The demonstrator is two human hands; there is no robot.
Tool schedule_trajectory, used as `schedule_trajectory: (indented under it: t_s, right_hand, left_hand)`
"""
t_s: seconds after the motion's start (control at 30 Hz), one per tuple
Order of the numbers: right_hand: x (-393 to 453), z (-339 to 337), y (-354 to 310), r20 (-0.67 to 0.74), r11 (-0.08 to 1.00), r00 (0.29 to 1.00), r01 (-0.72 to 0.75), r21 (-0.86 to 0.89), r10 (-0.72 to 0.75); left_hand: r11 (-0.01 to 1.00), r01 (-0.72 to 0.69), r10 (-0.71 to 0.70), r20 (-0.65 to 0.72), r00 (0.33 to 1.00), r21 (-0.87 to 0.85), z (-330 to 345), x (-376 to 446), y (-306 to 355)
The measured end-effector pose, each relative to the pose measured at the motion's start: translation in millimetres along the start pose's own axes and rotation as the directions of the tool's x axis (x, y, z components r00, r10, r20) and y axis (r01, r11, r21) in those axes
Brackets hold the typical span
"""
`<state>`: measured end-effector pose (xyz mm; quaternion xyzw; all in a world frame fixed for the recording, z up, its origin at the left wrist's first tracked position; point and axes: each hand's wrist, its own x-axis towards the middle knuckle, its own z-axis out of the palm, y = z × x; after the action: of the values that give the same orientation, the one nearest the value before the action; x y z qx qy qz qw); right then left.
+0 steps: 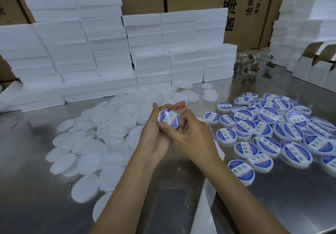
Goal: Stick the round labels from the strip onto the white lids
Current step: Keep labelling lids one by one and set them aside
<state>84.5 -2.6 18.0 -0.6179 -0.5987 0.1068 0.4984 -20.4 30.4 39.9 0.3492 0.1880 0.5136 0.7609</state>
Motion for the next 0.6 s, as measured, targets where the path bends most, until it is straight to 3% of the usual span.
schedule_trajectory:
  t_s: [0.23,0.37,0.6]
  right_hand:
    - [0.0,2.2,6.3,0.003,0.992,0.993,0.117,-0.038,-0.117]
    - [-1.6,3.4,7.3,0.025,0.994,0.995,0.103,-0.038,-0.102]
    - [-4.6,0.5,0.0,-0.082,0.988,0.995,0.038,-0.149,-0.051]
  left_hand:
    - [0.993,0.038,-0.028,0.087,0.996,-0.114,-2.2,0.2,2.9]
    - [0.984,0.048,-0.034,0.087,0.996,-0.172,-2.8,1.0,1.0]
    - [0.995,0.066,-0.060,0.078,0.995,-0.073,6.6,-3.2,-5.6]
